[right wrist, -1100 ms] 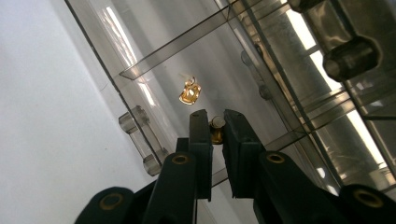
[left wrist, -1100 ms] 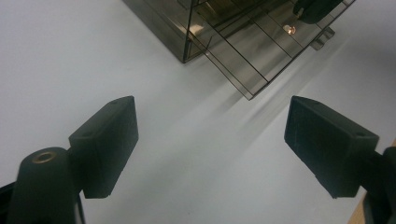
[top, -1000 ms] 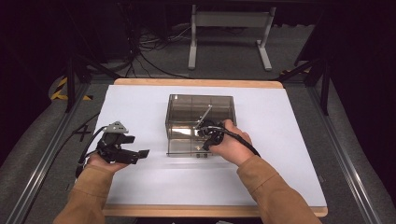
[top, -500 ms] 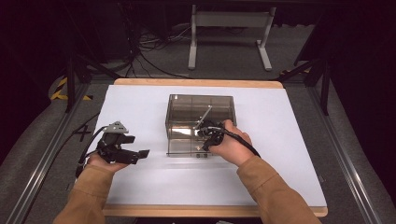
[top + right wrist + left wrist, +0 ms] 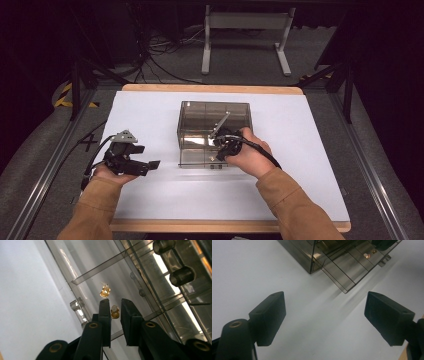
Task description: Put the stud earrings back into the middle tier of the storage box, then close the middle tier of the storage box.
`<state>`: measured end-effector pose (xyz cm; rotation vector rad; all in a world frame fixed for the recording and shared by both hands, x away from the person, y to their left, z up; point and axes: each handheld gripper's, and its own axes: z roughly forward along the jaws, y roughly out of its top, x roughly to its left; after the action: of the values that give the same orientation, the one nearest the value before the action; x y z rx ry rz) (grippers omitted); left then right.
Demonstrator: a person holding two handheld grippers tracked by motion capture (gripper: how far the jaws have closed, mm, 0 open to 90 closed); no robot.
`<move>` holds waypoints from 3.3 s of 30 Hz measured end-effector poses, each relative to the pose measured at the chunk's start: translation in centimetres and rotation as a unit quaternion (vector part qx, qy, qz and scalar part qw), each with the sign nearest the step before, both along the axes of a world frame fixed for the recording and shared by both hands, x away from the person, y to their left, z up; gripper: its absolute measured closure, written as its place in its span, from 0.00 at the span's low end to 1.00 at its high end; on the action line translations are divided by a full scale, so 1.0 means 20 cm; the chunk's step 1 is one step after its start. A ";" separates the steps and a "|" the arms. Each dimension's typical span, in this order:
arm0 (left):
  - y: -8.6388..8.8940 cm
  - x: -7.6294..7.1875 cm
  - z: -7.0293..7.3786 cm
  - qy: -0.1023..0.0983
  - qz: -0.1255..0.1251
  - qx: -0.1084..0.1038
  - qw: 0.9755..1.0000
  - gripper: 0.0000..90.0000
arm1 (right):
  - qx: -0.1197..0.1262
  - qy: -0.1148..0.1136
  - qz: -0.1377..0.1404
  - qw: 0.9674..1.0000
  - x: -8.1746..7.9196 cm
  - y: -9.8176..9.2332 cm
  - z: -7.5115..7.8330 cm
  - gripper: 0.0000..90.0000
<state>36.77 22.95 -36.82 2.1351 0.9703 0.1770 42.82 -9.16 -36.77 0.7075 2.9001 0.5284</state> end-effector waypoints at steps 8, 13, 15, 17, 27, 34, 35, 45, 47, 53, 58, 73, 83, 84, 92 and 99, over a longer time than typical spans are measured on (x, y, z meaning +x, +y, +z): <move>0.00 0.00 0.00 0.000 0.000 0.000 1.000 0.20 | 0.020 -0.005 0.024 0.999 -0.05 -0.03 0.05 0.99; 0.00 0.00 0.00 0.001 0.001 -0.001 1.000 0.20 | 0.034 -0.003 0.036 0.999 -0.09 -0.06 0.08 1.00; 0.00 0.00 0.00 0.000 0.000 -0.001 1.000 0.20 | 0.044 -0.001 0.040 0.998 -0.10 -0.08 0.08 1.00; 0.00 0.00 0.00 0.000 -0.002 0.000 1.000 0.20 | 0.050 -0.001 0.047 0.998 -0.11 -0.09 0.09 1.00; -0.01 0.01 0.00 0.002 -0.003 0.000 1.000 0.20 | 0.069 0.001 0.069 0.995 -0.17 -0.14 0.09 1.00; -0.02 0.01 0.00 0.002 -0.002 -0.001 1.000 0.20 | 0.070 0.003 0.084 0.994 -0.20 -0.15 0.06 1.00; -0.02 0.01 0.00 0.002 -0.002 0.001 1.000 0.20 | 0.071 0.005 0.091 0.993 -0.21 -0.15 0.04 1.00; -0.02 0.00 0.00 0.001 -0.002 0.000 1.000 0.20 | 0.065 0.006 0.120 0.991 -0.24 -0.14 -0.02 1.00; -0.02 0.00 0.00 0.001 -0.001 0.000 1.000 0.20 | 0.062 0.007 0.124 0.990 -0.24 -0.13 -0.04 1.00; -0.02 0.00 0.00 0.001 -0.003 0.001 1.000 0.20 | 0.060 0.013 0.127 0.990 -0.25 -0.13 -0.07 1.00; -0.02 0.00 0.00 0.001 -0.002 0.001 1.000 0.20 | 0.057 0.020 0.129 0.990 -0.25 -0.13 -0.11 1.00; -0.02 0.01 0.00 0.002 -0.003 0.002 1.000 0.20 | 0.050 0.004 0.134 0.990 -0.24 -0.12 -0.17 1.00; -0.02 0.01 0.00 0.002 -0.002 0.001 1.000 0.20 | 0.051 -0.024 0.138 0.989 -0.20 -0.13 -0.17 1.00; -0.02 0.01 0.00 0.002 -0.002 0.001 1.000 0.20 | 0.051 -0.027 0.138 0.989 -0.20 -0.13 -0.17 1.00; -0.02 0.01 0.00 0.002 -0.002 0.002 1.000 0.20 | 0.047 -0.039 0.136 0.989 -0.20 -0.12 -0.17 1.00; -0.02 0.01 0.00 0.003 -0.003 0.002 1.000 0.20 | 0.046 -0.048 0.135 0.989 -0.19 -0.12 -0.16 1.00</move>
<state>36.88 22.58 -36.89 2.1427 0.9673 0.1705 38.97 -11.65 -39.90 0.2892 2.9112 0.7067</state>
